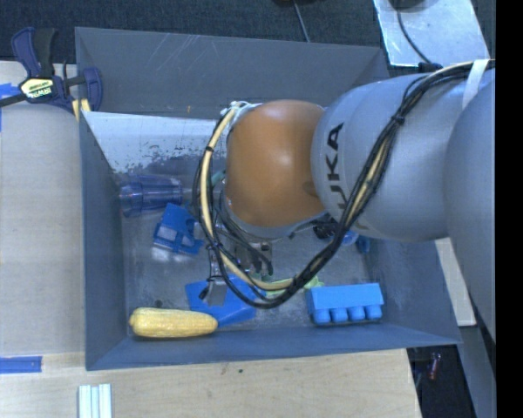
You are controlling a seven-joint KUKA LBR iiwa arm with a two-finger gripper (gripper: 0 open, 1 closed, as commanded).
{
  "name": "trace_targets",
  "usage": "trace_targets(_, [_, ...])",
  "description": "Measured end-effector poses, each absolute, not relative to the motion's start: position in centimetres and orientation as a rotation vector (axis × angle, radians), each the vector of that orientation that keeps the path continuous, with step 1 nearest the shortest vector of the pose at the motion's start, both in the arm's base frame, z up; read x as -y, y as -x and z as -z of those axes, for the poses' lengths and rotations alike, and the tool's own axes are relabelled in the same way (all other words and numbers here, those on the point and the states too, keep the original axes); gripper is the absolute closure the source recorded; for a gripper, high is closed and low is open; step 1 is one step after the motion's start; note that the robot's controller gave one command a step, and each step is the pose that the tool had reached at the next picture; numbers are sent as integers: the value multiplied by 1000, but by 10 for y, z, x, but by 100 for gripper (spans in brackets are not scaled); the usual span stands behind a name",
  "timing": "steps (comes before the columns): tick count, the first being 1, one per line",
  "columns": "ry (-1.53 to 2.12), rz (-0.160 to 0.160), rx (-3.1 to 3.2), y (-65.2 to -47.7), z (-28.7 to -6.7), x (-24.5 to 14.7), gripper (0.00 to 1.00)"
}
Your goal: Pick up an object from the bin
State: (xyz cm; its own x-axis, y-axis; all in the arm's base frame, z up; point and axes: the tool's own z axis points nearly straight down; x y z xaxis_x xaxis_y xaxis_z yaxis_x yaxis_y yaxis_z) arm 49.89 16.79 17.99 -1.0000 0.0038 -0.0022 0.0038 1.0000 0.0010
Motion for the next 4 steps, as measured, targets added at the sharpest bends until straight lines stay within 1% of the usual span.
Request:
trace_targets(1, [-6, -2, -3139, -499, -180, -168, 100])
trace_targets(2, [-6, -2, -3139, -499, -180, -168, 100])
trace_targets(3, [351, -3, -3114, -524, -151, -170, 100])
trace_targets(4, [385, 0, -3114, -518, -151, -174, 100])
